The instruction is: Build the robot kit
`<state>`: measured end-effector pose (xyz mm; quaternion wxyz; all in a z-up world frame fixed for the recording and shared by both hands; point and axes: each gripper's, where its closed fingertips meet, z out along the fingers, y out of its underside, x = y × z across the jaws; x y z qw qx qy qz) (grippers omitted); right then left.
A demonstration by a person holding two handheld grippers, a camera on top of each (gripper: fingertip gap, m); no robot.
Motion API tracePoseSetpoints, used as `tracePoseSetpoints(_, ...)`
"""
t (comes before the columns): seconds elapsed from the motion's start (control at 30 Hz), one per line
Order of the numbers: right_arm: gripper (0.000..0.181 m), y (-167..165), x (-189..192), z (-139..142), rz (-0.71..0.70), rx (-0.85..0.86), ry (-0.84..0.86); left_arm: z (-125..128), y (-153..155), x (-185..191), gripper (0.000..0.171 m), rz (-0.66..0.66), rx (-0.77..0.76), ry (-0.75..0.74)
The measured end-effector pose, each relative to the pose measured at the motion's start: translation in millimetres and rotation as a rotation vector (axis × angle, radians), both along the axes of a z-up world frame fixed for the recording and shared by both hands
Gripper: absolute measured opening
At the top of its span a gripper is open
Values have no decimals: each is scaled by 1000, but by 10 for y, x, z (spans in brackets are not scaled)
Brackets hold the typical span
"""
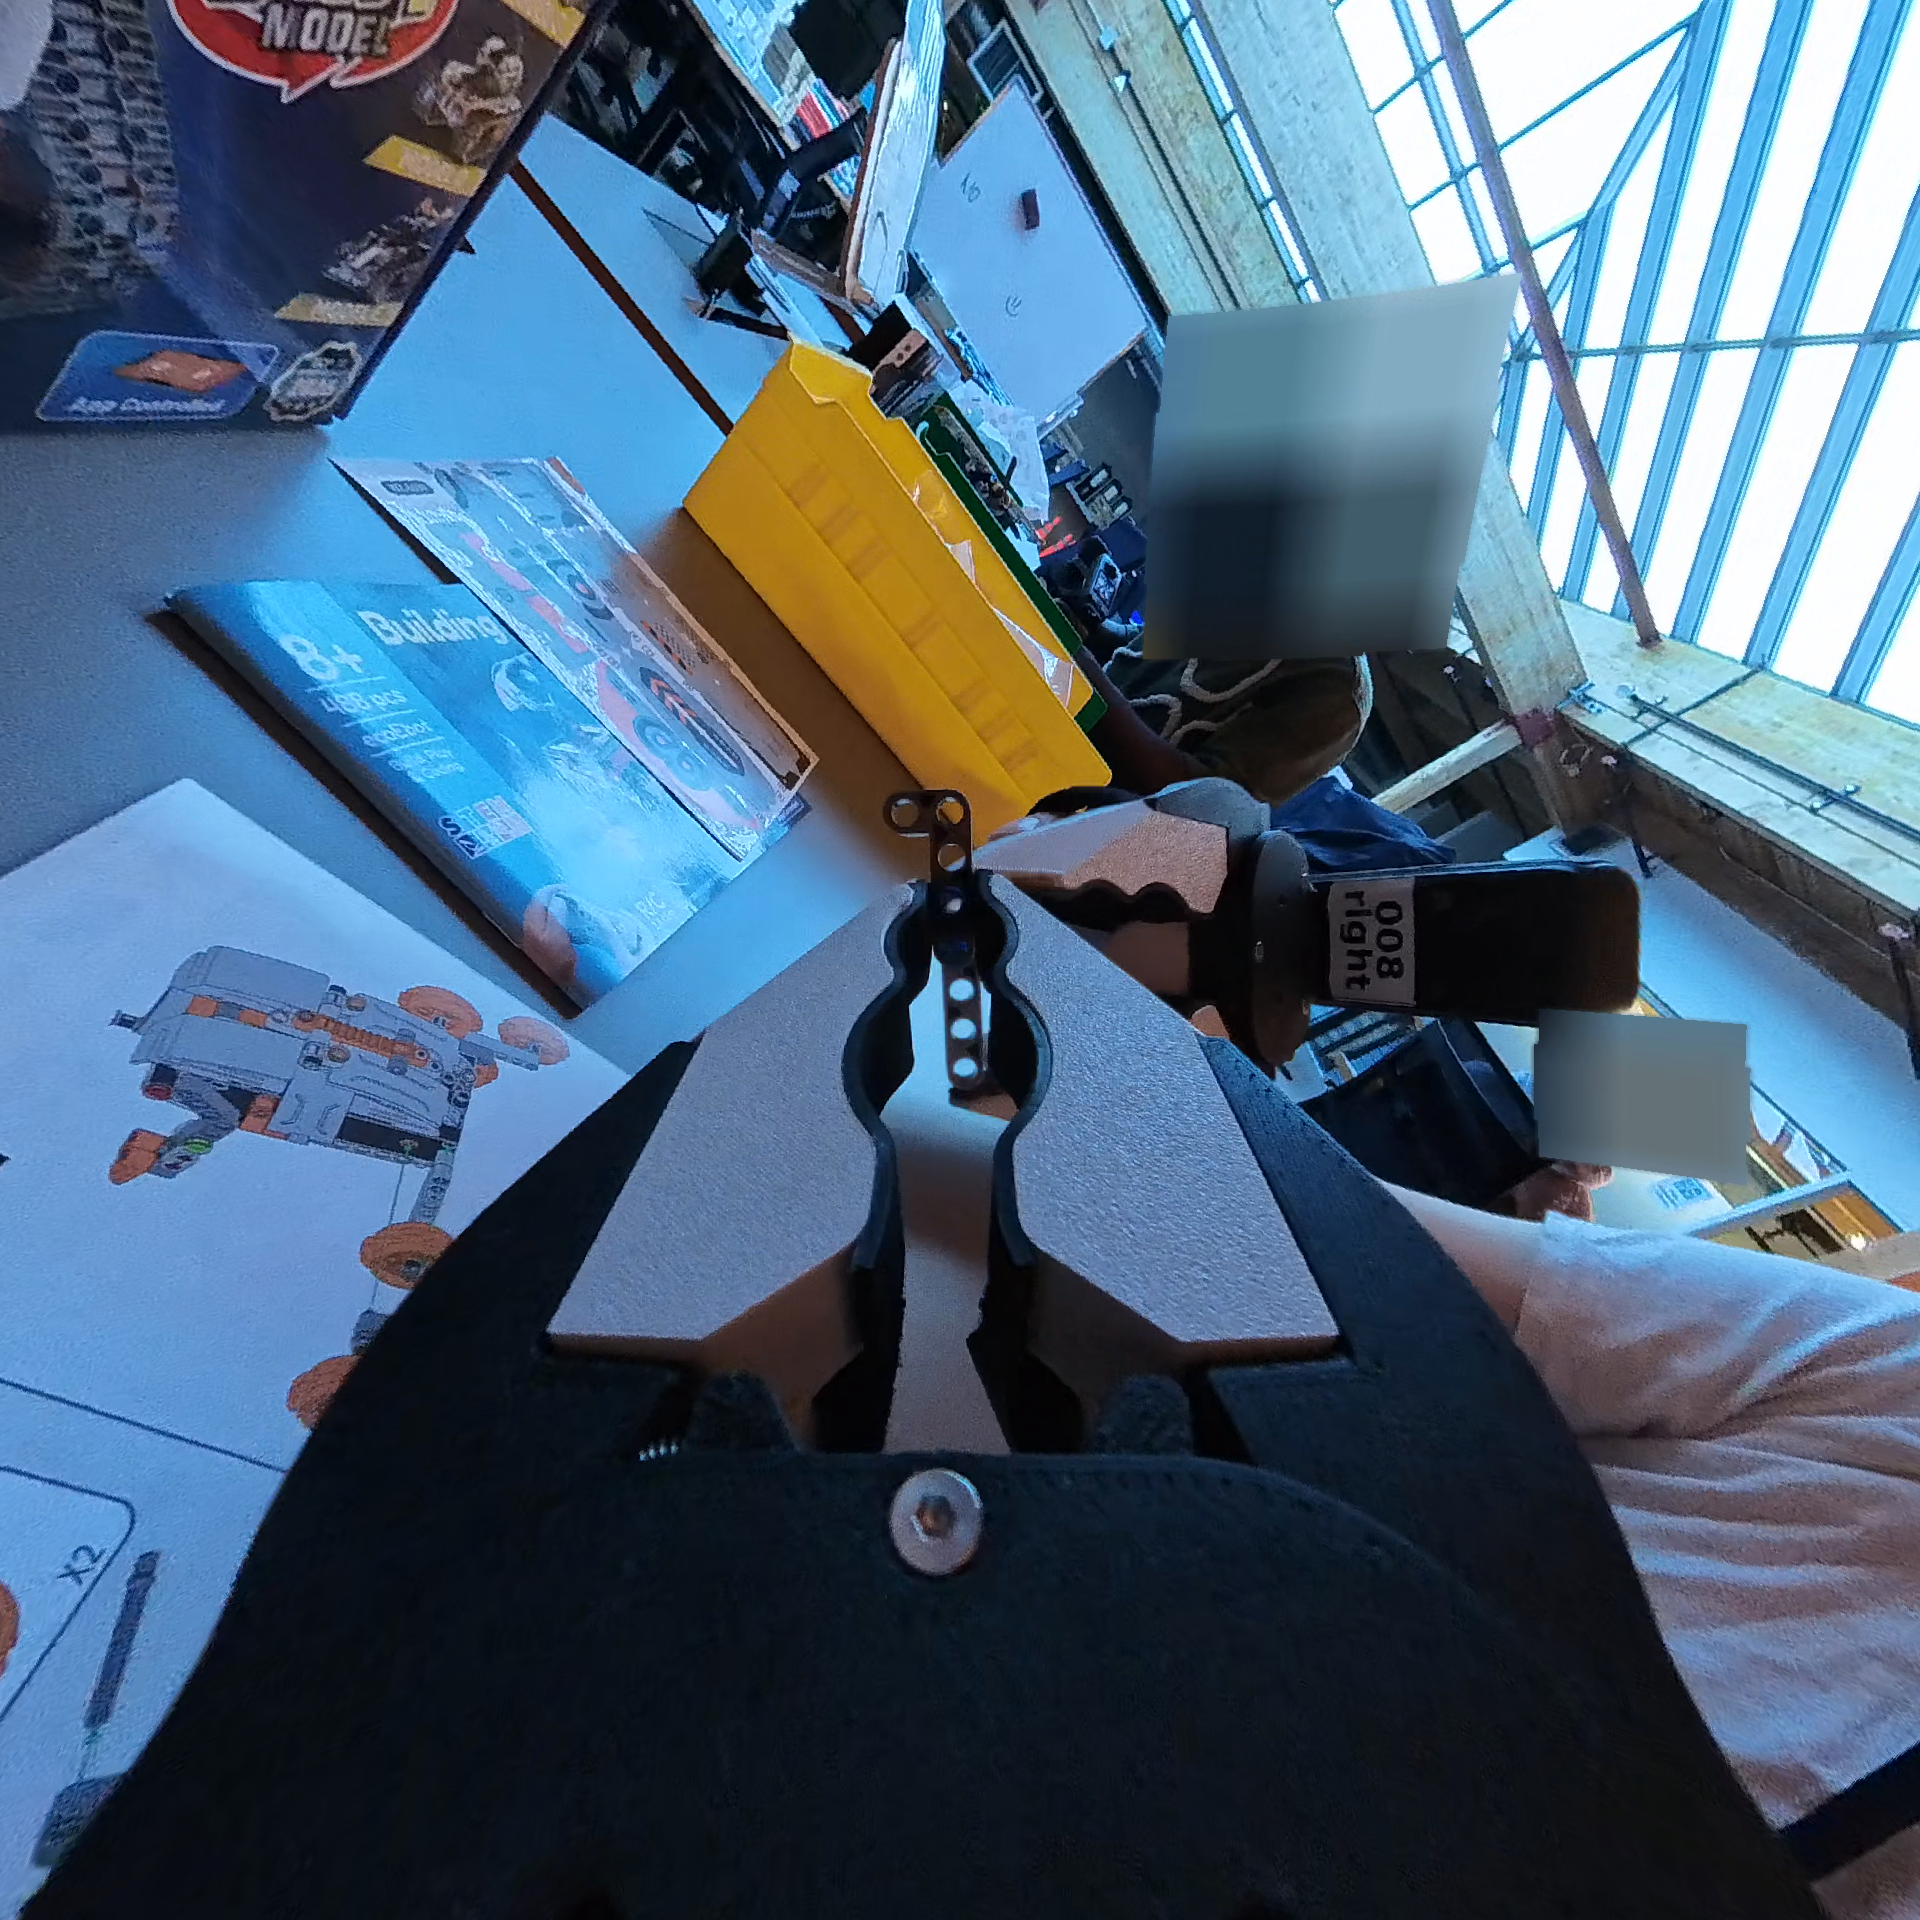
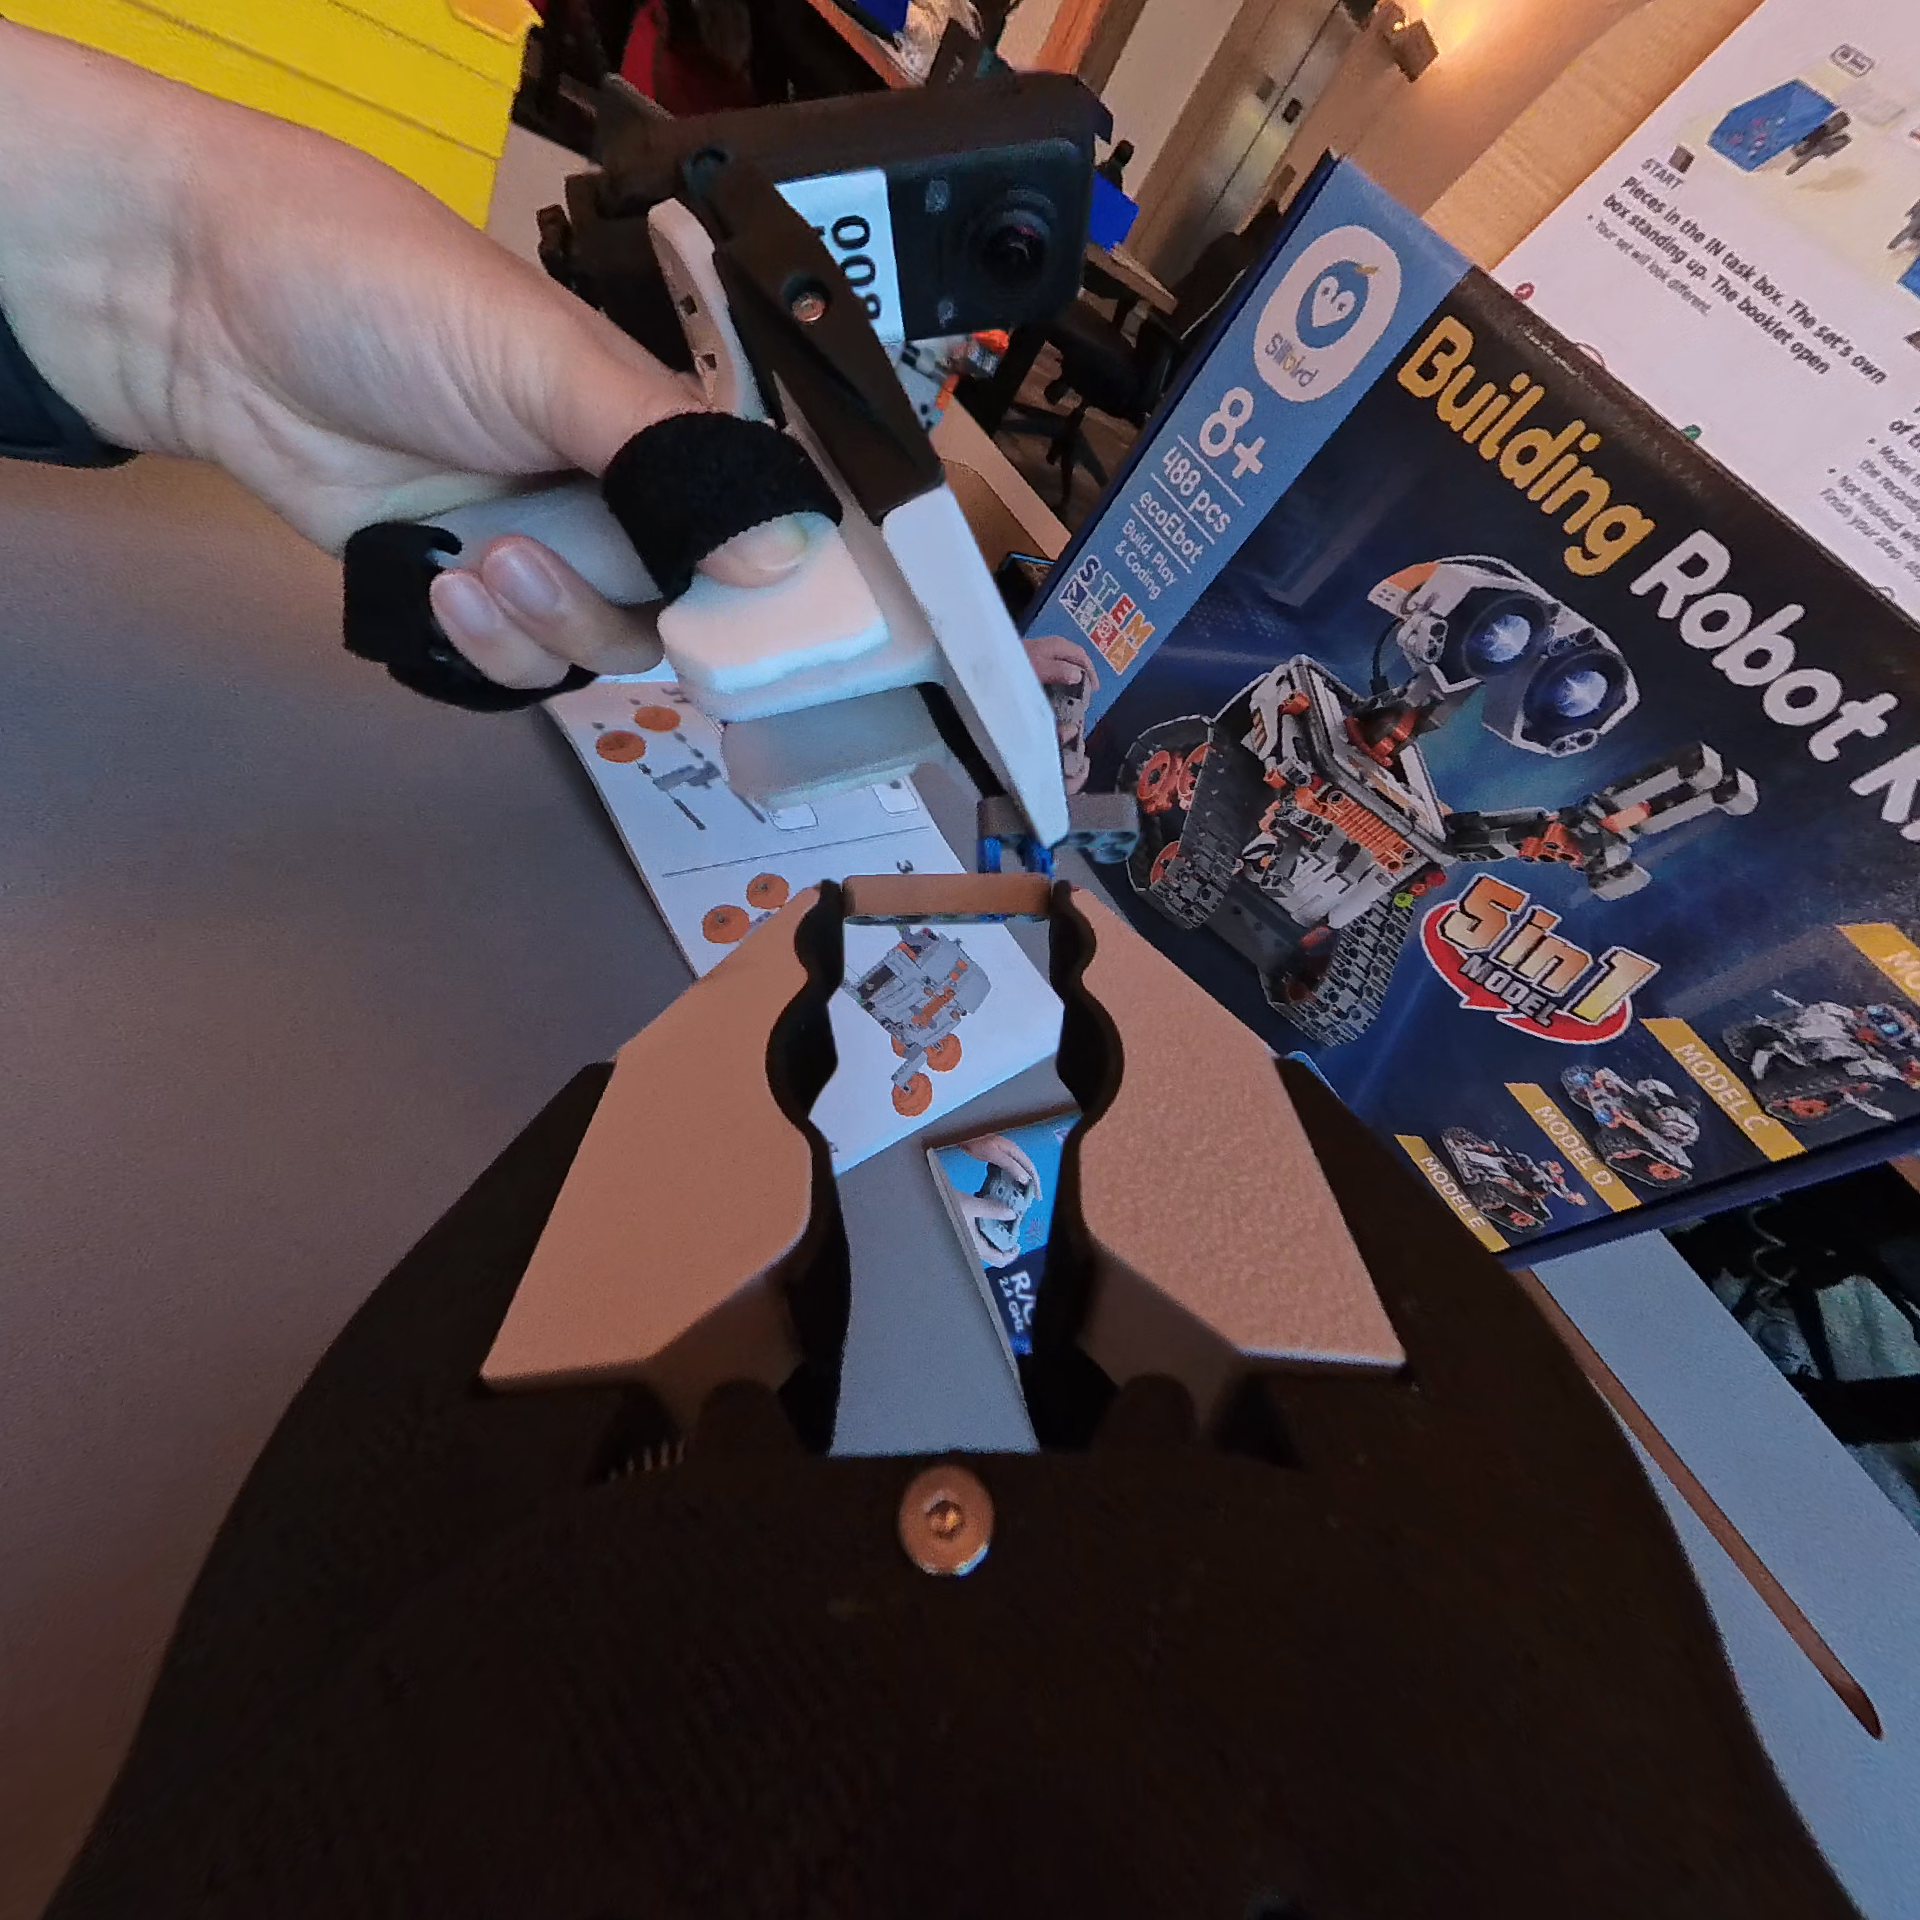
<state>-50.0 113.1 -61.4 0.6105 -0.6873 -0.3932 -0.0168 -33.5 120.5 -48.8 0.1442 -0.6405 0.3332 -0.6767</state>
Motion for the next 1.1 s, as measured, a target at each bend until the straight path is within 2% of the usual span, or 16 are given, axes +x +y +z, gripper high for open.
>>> tracePoseSetpoints(0.23,38,-11,48,-16,7,-14,21,-29,-27,47,4,-5,-13,6)
tracePoseSetpoints(0.53,38,-104,-53,-93,121,-38,25,-127,-107,-46,5,-92,-98,61)
tracePoseSetpoints(1.1,38,-183,-72,126,161,52,116,83,-183,-63,5,-139,-196,-64)
